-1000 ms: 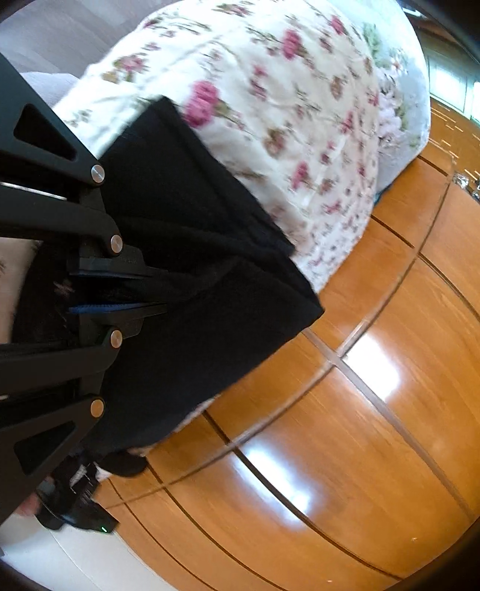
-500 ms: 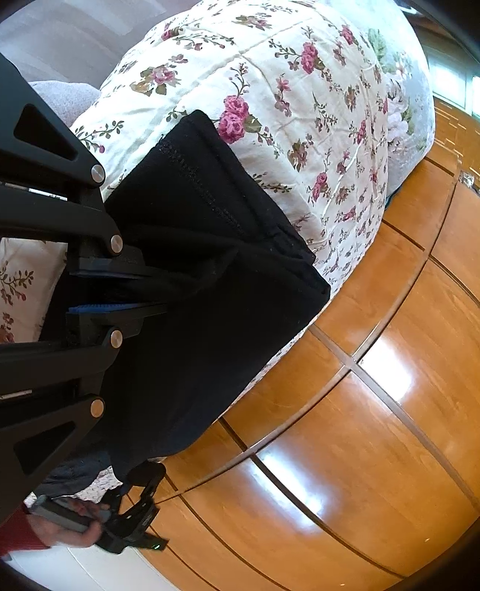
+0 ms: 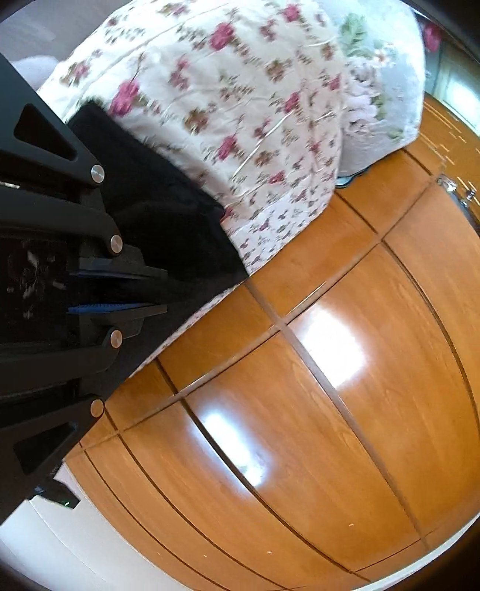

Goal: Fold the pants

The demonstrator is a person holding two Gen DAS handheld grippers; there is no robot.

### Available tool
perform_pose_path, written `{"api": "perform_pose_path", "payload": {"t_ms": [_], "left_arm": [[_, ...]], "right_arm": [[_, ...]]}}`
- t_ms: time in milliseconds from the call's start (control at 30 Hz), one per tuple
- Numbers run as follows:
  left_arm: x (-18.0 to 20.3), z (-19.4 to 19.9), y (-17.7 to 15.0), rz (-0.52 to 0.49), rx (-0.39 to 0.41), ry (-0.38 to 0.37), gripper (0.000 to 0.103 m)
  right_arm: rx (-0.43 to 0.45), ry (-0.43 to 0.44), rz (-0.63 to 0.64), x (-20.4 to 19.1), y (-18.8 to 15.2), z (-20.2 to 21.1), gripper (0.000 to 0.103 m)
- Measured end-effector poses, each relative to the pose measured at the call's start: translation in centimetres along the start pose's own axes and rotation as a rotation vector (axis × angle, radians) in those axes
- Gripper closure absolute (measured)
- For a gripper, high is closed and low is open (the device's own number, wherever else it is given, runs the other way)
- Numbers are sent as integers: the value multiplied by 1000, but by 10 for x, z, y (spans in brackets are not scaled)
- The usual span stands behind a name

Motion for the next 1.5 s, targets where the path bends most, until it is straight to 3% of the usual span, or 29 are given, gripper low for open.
{"api": "perform_pose_path", "payload": {"t_ms": [200, 367, 467, 600, 667, 767, 933, 1067, 1133, 1167, 1300, 1400, 1500], "left_arm": [[-57, 12, -26, 46, -53, 163, 95], [-89, 18, -53, 101, -111, 196, 94], [-80, 19, -53, 56, -111, 204, 95], [-60, 34, -34, 68, -56, 86, 95], [-51, 42, -30, 12, -40, 76, 95], [-53, 42, -36, -34, -58, 103, 95], [-94, 36, -65, 9, -149, 215, 96], [-101, 37, -78, -4, -187, 271, 95], [-98, 42, -73, -14, -170, 281, 91], [-98, 46, -69, -9, -145, 285, 85], [-94, 68, -44, 46, 3, 309, 76], [-70, 74, -29, -9, 75, 322, 75], [-31, 57, -25, -106, 67, 275, 68]], "right_arm": [[-138, 19, 1, 3, -74, -5, 92], [-219, -8, 4, 20, -111, -15, 92], [-211, 2, -30, 26, -112, -19, 92], [-133, 61, -13, 12, -92, 1, 93], [-114, 80, 14, 8, -86, 12, 93], [-140, 83, 30, 9, -89, 16, 93], [-248, 54, -14, 24, -122, -5, 93], [-239, 62, -36, 29, -130, -9, 93], [-238, 64, -29, 31, -132, -3, 93], [-238, 72, -37, 30, -133, -1, 91], [-240, 106, -76, 32, -130, 3, 88], [-226, 121, -81, 34, -127, 8, 86], [-183, 125, -56, 32, -124, 21, 86]]}}
Point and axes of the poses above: each gripper's, at about its wrist camera, not at the fingertips, and z roughly against the way its jaws point, x to its right, y to its top, the point moved 5 cm from there along -z, roughly the way its jaws point
